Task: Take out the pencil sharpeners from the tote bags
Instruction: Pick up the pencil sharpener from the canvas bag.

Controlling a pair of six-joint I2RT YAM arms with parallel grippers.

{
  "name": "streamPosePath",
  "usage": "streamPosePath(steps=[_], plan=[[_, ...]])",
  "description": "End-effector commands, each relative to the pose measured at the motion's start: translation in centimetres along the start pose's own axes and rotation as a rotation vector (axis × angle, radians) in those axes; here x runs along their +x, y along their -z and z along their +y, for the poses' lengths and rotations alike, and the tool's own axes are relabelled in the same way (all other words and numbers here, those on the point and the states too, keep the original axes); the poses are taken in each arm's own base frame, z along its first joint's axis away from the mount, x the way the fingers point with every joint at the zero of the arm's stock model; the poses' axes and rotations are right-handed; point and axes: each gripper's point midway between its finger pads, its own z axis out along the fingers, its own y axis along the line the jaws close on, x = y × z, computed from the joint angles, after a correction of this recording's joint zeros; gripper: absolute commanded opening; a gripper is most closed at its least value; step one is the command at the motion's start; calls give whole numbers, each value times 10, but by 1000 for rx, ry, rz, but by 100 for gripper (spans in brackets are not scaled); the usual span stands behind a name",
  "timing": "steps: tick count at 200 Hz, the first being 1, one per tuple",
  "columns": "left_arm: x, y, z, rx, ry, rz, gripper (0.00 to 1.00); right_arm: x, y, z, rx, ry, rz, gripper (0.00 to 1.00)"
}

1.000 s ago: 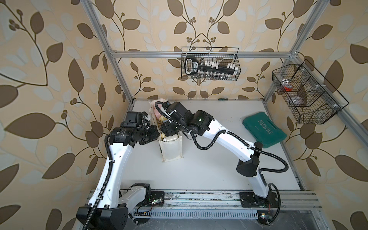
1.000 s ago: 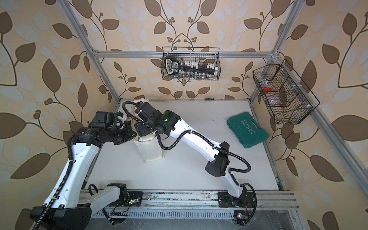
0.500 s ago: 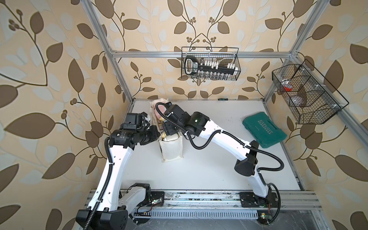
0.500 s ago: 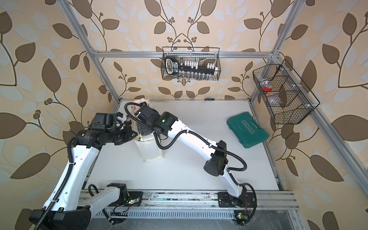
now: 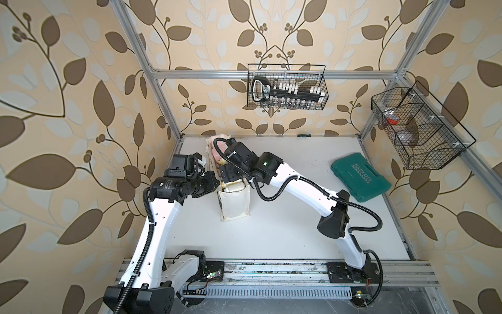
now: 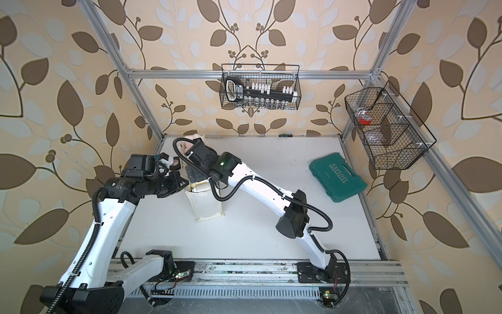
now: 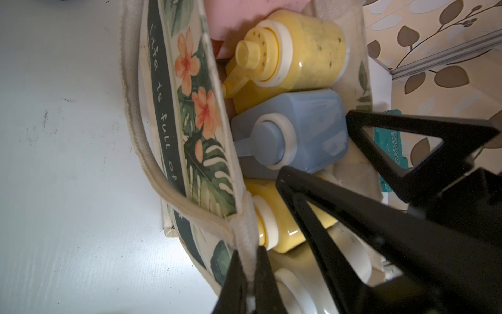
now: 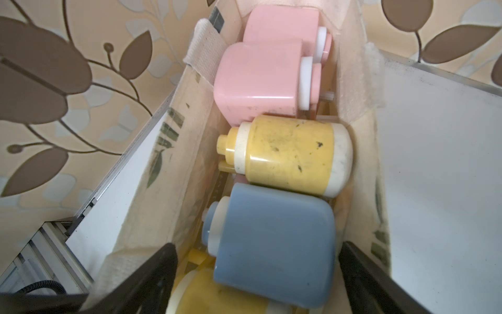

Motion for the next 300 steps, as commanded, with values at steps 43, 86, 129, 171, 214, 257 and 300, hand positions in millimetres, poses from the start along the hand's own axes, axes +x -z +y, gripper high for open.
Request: streamPosePath(steps=[43,86,129,171,214,257,300], plan=[[5,4,-7,35,-27,3,0,35,-45,-19,62,5,114,91],[6,3,-6,35,-28,4,0,48,-61,-17,60,20,151,88],[6,3,-6,35,-29,4,0,40,-54,-12,42,11,129,73],[6,2,-4,31,-28,-1,0,7,-8,4,15,30,8,68],[6,2,-3,24,-29,-3,0,-25,40,18,-52,25,-105,66],[6,3,-2,15,-31,-10,0,-36,63,23,-88,22,-143,66],[6,2,0,9,-28,-9,0,-46,82,26,-121,13,-174,65]])
